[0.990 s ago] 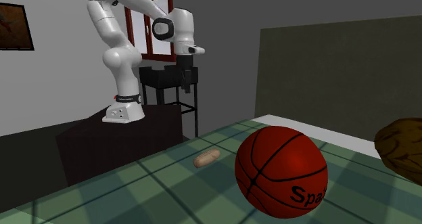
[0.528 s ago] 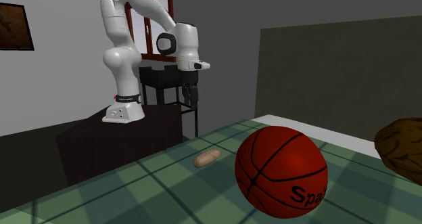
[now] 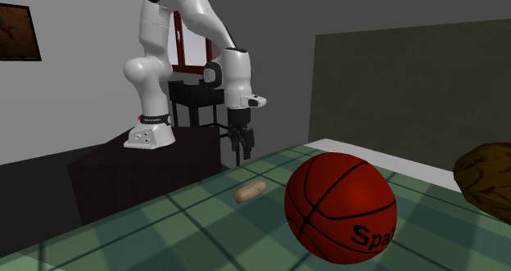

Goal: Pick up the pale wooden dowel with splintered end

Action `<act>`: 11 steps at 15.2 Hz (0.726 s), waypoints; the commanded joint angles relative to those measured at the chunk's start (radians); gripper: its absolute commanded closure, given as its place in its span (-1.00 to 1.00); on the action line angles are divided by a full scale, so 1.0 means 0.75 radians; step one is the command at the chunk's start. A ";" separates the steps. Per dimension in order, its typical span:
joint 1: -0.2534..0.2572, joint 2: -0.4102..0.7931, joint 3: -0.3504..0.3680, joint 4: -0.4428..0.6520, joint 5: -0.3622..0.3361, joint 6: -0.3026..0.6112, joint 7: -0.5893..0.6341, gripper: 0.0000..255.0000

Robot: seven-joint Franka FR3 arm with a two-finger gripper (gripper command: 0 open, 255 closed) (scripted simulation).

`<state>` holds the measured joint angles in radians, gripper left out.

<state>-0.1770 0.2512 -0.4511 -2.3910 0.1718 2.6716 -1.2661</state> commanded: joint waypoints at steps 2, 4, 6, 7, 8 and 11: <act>-0.100 0.160 0.073 0.115 0.117 0.049 -0.169 -1.00; -0.165 0.263 0.122 0.210 0.165 0.065 -0.250 -1.00; -0.227 0.363 0.168 0.310 0.196 0.076 -0.316 -1.00; -0.241 0.386 0.178 0.334 0.200 0.077 -0.328 -1.00; -0.248 0.402 0.187 0.338 0.208 0.090 -0.334 -1.00; -0.270 0.451 0.214 0.353 0.231 0.125 -0.350 -1.00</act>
<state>-0.3720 0.5738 -0.2989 -2.1331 0.3378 2.7558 -1.5231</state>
